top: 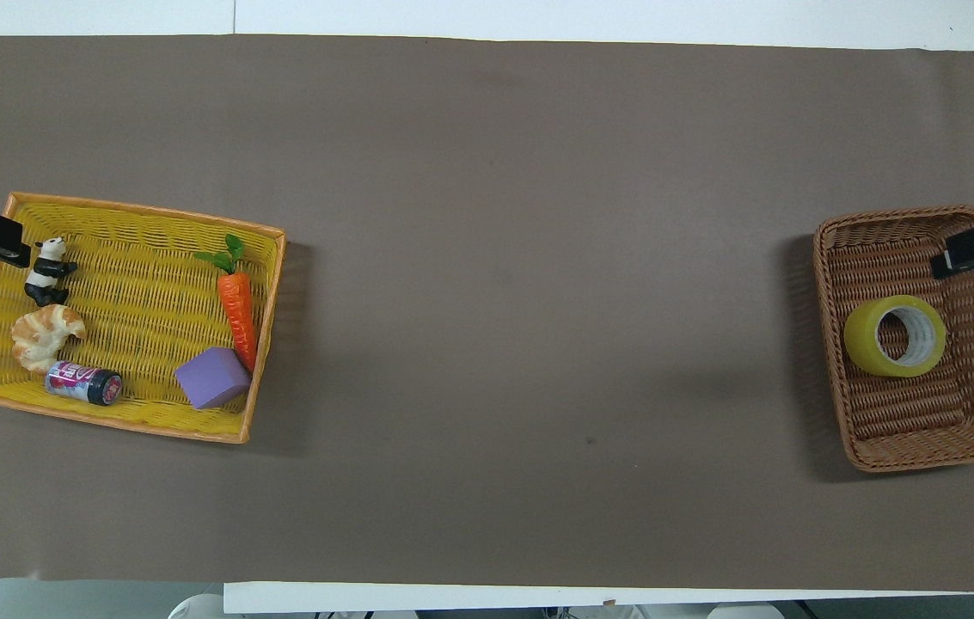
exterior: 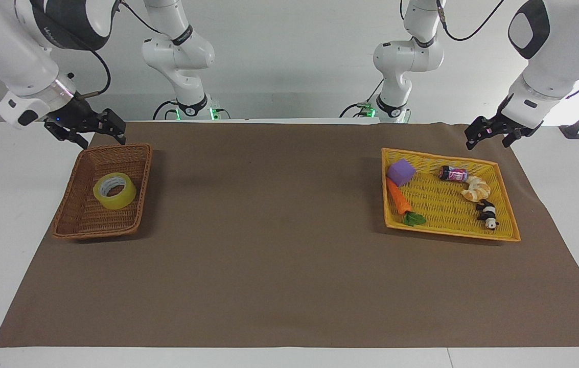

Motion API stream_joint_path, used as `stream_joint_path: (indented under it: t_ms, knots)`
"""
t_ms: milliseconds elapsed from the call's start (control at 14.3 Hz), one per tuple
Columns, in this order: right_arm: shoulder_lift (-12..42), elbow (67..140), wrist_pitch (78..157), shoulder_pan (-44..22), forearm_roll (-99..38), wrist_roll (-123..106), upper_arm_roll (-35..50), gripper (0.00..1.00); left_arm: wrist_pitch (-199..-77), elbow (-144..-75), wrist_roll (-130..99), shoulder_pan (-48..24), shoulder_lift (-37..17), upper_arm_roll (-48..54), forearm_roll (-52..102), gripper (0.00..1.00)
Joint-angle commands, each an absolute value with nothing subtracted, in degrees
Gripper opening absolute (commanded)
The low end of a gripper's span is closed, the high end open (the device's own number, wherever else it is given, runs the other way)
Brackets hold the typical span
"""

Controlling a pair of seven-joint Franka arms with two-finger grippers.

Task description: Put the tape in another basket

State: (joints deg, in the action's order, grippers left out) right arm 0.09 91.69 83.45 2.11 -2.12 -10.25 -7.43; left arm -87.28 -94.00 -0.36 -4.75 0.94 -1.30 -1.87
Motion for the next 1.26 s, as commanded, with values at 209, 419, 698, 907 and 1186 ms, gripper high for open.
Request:
stream_joint_path:
  t_ms: [209,419,698,907,1186]
  knots:
    - [-1.23,90.53,79.72,2.46,2.64,-7.56,-5.36,1.0,-87.63,-94.57,2.55,-3.69,1.49,-1.14,0.35,1.0]
    - [-0.79,89.38,78.76,2.46,2.11,-7.47,-5.54,1.0,-87.54,-94.66,2.55,-4.04,1.67,-0.62,0.26,1.0]
    - [-0.97,89.21,79.1,2.46,2.29,-7.38,-5.62,1.0,-88.16,-94.66,2.2,-3.96,1.58,-0.79,0.26,1.0]
    - [-1.05,89.21,79.1,2.46,2.29,-7.29,-5.54,1.0,-87.89,-94.66,2.11,-3.6,1.58,-0.88,0.18,1.0]
    - [-1.05,88.95,78.93,2.46,2.37,-7.38,-5.71,1.0,-87.98,-94.66,2.11,-3.78,1.58,-0.88,0.18,1.0]
